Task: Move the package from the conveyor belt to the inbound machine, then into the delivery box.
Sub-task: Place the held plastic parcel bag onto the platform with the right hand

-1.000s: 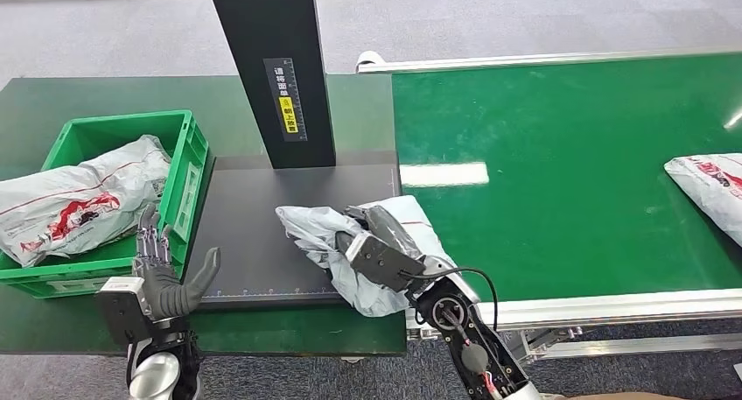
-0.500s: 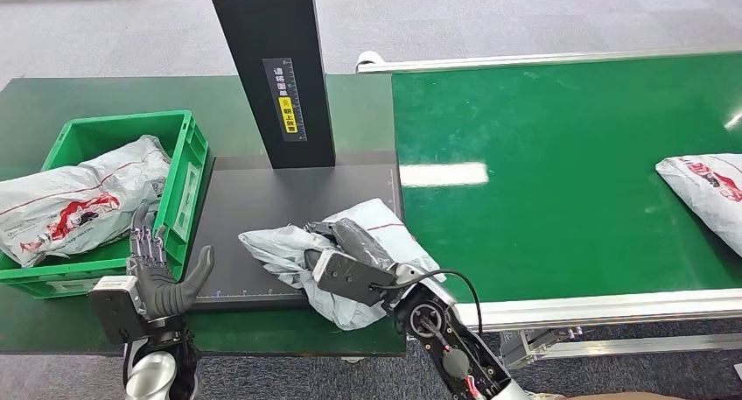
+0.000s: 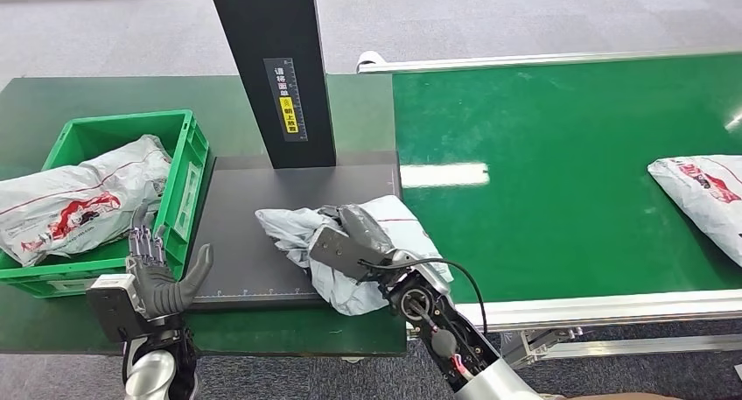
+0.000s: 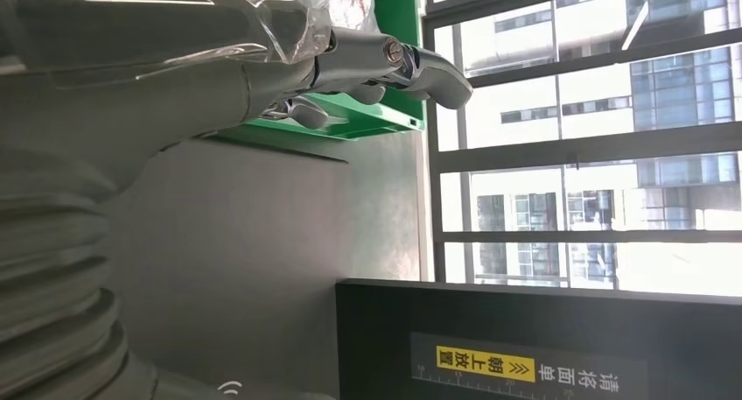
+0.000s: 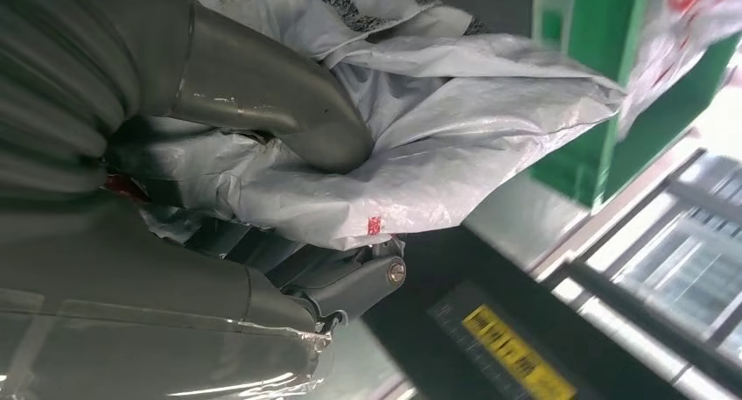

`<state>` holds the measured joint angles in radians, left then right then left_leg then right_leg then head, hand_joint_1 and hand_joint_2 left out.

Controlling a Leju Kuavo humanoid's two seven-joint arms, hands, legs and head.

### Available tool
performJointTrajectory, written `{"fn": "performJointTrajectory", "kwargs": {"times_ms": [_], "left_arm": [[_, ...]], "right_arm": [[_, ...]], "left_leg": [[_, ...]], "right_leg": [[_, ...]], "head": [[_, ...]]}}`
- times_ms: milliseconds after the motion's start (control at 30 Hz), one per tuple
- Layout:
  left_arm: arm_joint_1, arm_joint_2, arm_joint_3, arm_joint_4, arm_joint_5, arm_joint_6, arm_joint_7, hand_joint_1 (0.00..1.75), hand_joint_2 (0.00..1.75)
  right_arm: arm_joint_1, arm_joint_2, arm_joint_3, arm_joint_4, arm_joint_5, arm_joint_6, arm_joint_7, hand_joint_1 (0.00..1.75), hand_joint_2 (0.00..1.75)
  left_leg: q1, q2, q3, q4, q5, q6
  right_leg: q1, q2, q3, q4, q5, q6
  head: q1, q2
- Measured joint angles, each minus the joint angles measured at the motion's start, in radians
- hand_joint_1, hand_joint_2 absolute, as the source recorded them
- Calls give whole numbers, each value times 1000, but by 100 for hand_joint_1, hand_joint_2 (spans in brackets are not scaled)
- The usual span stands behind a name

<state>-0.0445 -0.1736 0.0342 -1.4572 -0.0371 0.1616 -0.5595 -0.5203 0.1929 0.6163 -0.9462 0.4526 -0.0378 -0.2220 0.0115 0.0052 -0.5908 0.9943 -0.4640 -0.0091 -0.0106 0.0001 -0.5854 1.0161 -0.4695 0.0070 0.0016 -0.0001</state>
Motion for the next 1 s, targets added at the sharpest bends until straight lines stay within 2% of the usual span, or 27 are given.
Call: {"fn": "performJointTrajectory", "kwargs": {"times_ms": [233, 467, 833, 1000], "left_arm": [[0, 0, 0, 0, 1, -9, 8, 0, 175], [-8, 0, -4, 17, 1, -13, 10, 0, 175], [-13, 0, -11, 37, 1, -26, 8, 0, 175], [-27, 1, -34, 67, -4, -26, -15, 0, 175]], "right_arm": [[-45, -14, -118, 76, 3, -91, -2, 175, 175], [-94, -41, -233, 149, 24, -110, 0, 175, 175], [-122, -52, -297, 216, 46, -145, -16, 175, 175], [-189, -56, -334, 296, 72, -163, -62, 175, 175]], "left_leg": [[0, 0, 0, 0, 0, 0], [0, 0, 1, 0, 0, 0], [0, 0, 1, 0, 0, 0], [0, 0, 1, 1, 1, 1]], "right_leg": [[0, 0, 0, 0, 0, 0], [0, 0, 0, 0, 0, 0], [0, 0, 0, 0, 0, 0], [-1, 0, 0, 0, 1, 0]], "head": [[0, 0], [0, 0], [0, 0], [0, 0]]}}
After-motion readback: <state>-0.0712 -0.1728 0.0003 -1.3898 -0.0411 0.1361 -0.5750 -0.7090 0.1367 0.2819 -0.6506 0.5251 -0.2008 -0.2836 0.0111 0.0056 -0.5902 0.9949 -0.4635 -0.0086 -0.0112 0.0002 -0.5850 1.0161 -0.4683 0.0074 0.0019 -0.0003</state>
